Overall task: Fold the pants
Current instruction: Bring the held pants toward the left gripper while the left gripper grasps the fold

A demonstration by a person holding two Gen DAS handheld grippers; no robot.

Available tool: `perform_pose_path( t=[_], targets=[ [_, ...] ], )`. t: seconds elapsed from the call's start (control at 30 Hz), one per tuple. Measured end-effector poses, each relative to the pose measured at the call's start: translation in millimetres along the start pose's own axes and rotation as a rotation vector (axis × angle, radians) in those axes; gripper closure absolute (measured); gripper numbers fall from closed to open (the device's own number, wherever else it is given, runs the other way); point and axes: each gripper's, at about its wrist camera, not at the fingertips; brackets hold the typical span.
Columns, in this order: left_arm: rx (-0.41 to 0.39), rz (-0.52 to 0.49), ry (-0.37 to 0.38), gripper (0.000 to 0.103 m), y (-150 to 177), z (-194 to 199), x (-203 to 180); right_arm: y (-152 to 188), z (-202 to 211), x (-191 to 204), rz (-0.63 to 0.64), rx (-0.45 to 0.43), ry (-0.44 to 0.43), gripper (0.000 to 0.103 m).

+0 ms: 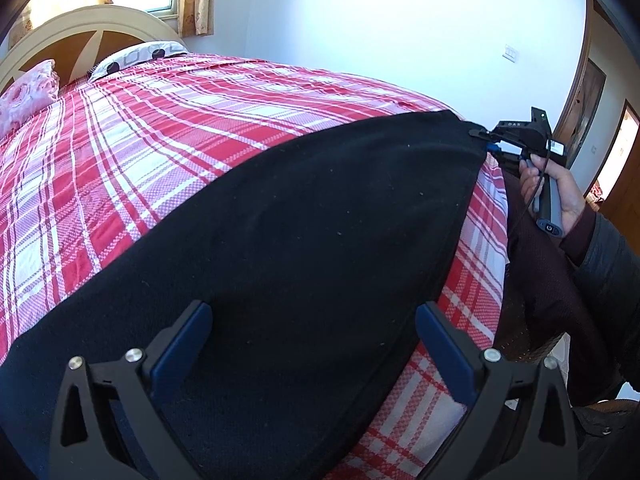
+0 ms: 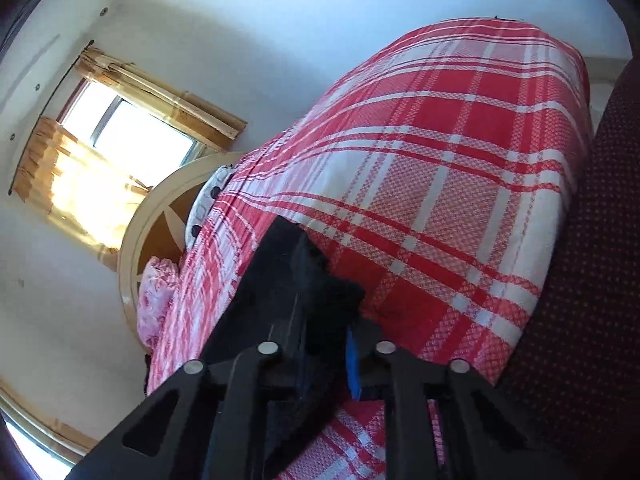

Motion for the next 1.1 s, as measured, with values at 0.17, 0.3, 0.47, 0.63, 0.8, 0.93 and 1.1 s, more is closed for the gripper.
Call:
perform_pose_path(
  t=[0.17, 0.3, 0.47, 0.63, 0.8, 0.93, 1.1],
  targets=[
    [-0.005, 0.028, 0.013, 0.000, -3, 3, 2, 5, 17, 41, 0.127, -0.026, -0.099, 0.090],
    [-0.036, 0.068, 0.033, 0.000, -6, 15, 6, 26, 41, 104, 0.310, -0.009, -0.240, 0.090],
    [-0.084, 0.098, 0.005, 0.000, -7, 36, 17, 100, 59, 194, 0.545, 0.112, -0.435, 0.090],
    [-0.109, 0.161, -0.018, 0.000, -2, 54, 37, 212, 61, 249, 0.805, 0.279, -0.558, 0.090],
    [-0.114, 0.194, -0.029, 0.000, 2, 55, 49, 286, 59, 252, 0.937, 0.387, -0.598, 0.090],
    [-0.113, 0.222, -0.009, 0.000, 2, 49, 53, 303, 51, 243, 1.007, 0.396, -0.567, 0.089],
    [-0.100, 0.261, 0.032, 0.000, 0, 41, 52, 308, 71, 244, 1.106, 0.408, -0.602, 0.051]
  ],
)
Point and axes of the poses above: each gripper's, at about its wrist camera, not at the fingertips, and z roughly against the way its jaws point, x to its left, y to its underside, and after that the axes turned 15 degrees about -x, right-handed
